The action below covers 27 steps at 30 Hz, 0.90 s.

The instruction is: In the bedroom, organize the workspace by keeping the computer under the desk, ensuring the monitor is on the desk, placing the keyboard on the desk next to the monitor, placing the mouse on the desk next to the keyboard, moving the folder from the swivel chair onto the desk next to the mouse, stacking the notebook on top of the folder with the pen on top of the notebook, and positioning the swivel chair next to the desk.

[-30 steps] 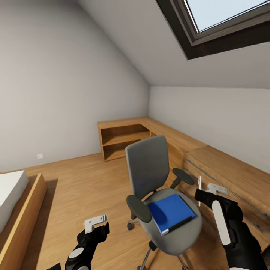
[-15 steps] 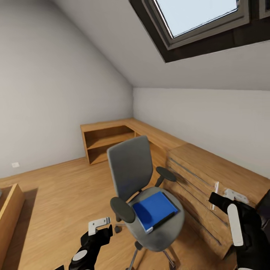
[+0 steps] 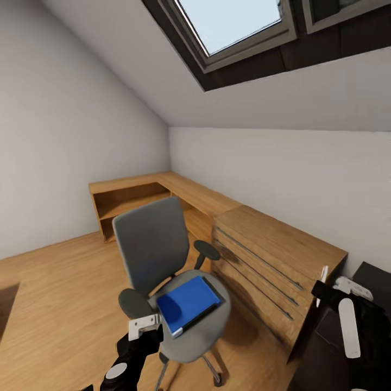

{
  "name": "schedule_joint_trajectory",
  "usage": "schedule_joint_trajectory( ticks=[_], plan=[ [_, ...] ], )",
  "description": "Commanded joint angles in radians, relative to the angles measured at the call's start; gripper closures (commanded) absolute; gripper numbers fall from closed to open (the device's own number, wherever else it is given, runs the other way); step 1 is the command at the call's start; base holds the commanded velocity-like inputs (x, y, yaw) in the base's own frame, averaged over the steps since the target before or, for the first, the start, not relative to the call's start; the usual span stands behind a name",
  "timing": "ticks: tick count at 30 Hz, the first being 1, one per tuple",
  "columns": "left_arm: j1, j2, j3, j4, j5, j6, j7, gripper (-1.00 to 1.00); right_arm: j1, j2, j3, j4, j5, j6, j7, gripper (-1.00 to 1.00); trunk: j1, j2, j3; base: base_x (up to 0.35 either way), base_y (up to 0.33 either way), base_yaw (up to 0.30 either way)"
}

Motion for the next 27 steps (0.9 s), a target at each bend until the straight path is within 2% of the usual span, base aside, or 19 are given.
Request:
schedule_joint_trajectory(
  ticks=[1, 10, 16, 17, 18, 20, 21, 24, 27],
  plan=[
    [-0.002, 0.001, -0.002, -0.001, 0.002, 0.003, 0.006, -1.00, -0.001, -0.001, 0.000, 0.000, -0.012, 0.001, -0.007, 1.00, 0.000, -0.001, -0.001, 0.000, -0.347, -0.003],
    [-0.002, 0.001, -0.002, -0.001, 0.001, 0.003, 0.006, -1.00, 0.000, -0.003, 0.003, 0.002, 0.001, 0.002, -0.009, 1.00, 0.000, -0.001, -0.001, 0.000, -0.347, 0.000],
    [-0.002, 0.001, -0.002, -0.001, 0.001, 0.003, 0.006, -1.00, -0.001, -0.004, 0.009, 0.010, 0.038, 0.005, -0.012, 1.00, 0.000, -0.001, -0.001, 0.000, -0.347, 0.000],
    [-0.002, 0.001, -0.002, -0.001, 0.001, 0.003, 0.005, -1.00, -0.001, -0.004, 0.010, 0.015, 0.055, 0.006, -0.012, 1.00, 0.000, -0.001, -0.001, 0.000, -0.337, 0.000],
    [-0.002, 0.001, -0.002, -0.001, 0.000, 0.003, 0.004, -1.00, -0.001, -0.004, 0.015, 0.038, 0.123, 0.007, -0.013, 1.00, 0.000, -0.001, -0.001, 0.000, -0.208, 0.000],
    [-0.002, 0.001, -0.002, -0.001, 0.000, 0.003, 0.003, -1.00, -0.001, -0.004, 0.027, 0.057, 0.166, 0.008, -0.013, 1.00, 0.000, -0.001, -0.001, 0.000, -0.120, 0.000],
    [-0.002, 0.001, -0.002, -0.001, 0.001, 0.002, 0.001, -1.00, -0.001, -0.004, 0.042, 0.072, 0.205, 0.009, -0.012, 1.00, 0.000, -0.001, -0.001, 0.000, -0.054, 0.000],
    [-0.002, 0.001, -0.002, -0.003, 0.001, 0.002, 0.000, -1.00, -0.001, -0.004, 0.057, 0.085, 0.244, 0.009, -0.013, 1.00, 0.000, -0.001, -0.001, 0.000, -0.030, 0.000],
    [-0.002, 0.001, -0.002, -0.006, 0.001, 0.002, 0.000, -1.00, -0.001, -0.004, 0.065, 0.095, 0.256, 0.010, -0.013, 1.00, 0.000, -0.001, -0.001, 0.000, -0.011, 0.000]
  ],
)
